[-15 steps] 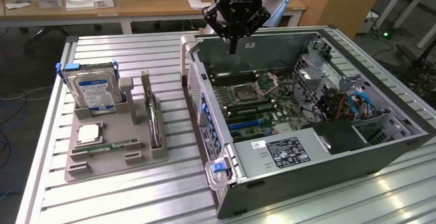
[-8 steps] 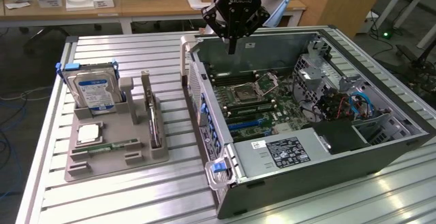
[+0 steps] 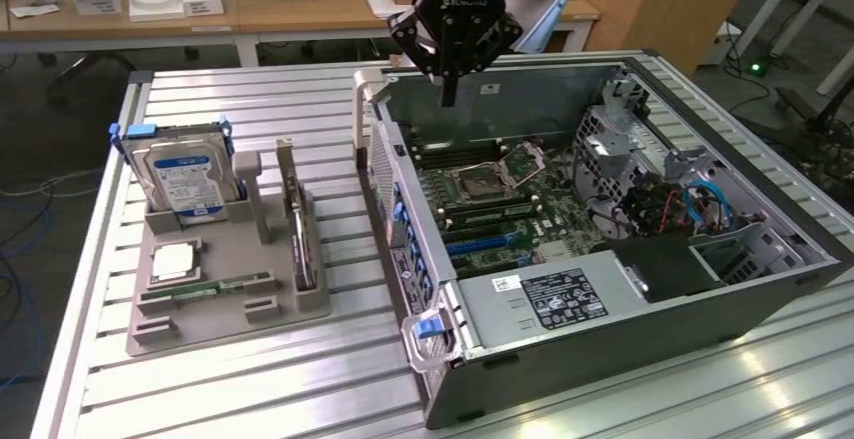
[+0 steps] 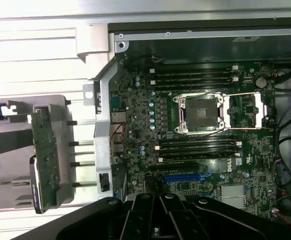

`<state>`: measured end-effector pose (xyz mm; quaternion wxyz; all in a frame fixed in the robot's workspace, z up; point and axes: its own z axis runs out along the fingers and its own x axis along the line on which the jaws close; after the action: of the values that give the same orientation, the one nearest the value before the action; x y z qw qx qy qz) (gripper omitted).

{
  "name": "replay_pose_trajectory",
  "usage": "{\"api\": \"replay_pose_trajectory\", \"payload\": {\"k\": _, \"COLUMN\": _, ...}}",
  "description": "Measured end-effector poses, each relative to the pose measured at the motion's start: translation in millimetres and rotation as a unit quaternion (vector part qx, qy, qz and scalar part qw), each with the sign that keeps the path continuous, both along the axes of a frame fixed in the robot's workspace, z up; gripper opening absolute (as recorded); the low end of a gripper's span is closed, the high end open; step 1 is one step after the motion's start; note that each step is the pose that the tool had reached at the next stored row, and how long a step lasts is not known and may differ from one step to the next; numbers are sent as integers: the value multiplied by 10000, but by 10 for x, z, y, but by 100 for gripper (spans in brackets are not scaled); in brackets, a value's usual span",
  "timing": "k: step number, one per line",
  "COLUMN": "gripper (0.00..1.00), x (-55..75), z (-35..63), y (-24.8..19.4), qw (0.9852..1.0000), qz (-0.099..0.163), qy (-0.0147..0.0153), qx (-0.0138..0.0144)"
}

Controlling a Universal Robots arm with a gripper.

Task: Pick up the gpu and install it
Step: 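Reach for the gpu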

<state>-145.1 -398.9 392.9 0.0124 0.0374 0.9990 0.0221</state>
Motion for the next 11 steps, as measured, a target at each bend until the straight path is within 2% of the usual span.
{"api": "replay_pose_trajectory", "payload": {"k": 11, "gripper": 10, "x": -27, "z": -1, "y": 0, "qw": 10000, "qz": 0, "qy": 1, "qx": 0}}
